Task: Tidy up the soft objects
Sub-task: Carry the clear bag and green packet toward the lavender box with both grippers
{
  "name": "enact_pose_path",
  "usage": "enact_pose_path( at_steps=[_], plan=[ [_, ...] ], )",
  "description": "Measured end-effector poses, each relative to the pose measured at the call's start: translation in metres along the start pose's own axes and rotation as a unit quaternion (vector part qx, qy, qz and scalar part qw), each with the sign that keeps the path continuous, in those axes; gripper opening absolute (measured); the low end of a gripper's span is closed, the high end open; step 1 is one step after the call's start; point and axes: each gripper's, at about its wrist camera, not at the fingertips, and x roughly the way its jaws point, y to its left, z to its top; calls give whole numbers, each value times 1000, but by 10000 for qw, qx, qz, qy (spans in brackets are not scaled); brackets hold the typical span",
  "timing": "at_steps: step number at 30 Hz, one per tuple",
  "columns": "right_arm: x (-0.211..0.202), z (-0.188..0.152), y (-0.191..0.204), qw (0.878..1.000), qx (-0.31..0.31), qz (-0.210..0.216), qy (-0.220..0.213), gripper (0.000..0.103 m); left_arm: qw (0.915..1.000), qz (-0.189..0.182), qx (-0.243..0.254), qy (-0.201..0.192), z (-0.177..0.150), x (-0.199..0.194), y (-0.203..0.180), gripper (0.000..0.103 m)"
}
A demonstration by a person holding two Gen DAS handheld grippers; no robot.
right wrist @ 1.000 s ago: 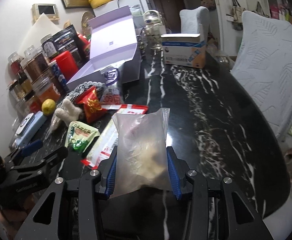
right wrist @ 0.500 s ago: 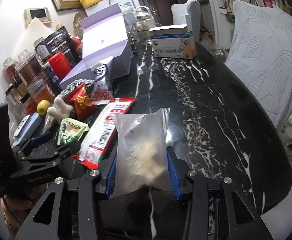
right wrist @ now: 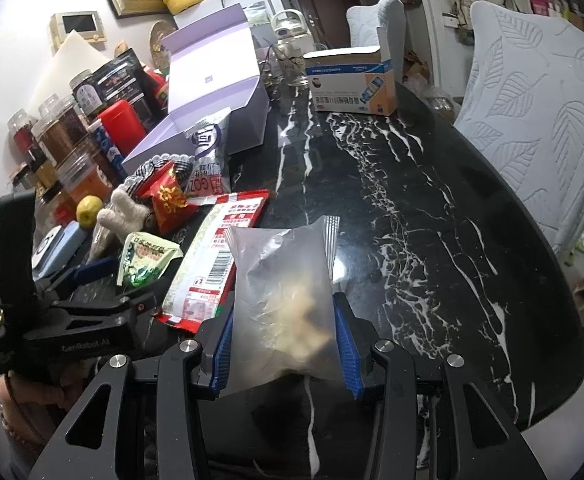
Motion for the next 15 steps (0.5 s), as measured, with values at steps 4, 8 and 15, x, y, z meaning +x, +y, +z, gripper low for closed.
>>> enact_pose_path(
  at_steps=[4, 8, 15],
  plan=[
    [0, -1, -1, 10000, 9, -11, 6, 44, 9999, -64, 108, -105, 4, -3, -1, 52],
    [0, -2, -3, 10000, 14, -11, 7, 44, 9998, -42, 60, -169, 1, -7, 2, 48],
    [1, -3, 1, 10000, -73, 16, 28, 44, 9993, -144, -221, -270, -11, -18, 7, 48]
  ],
)
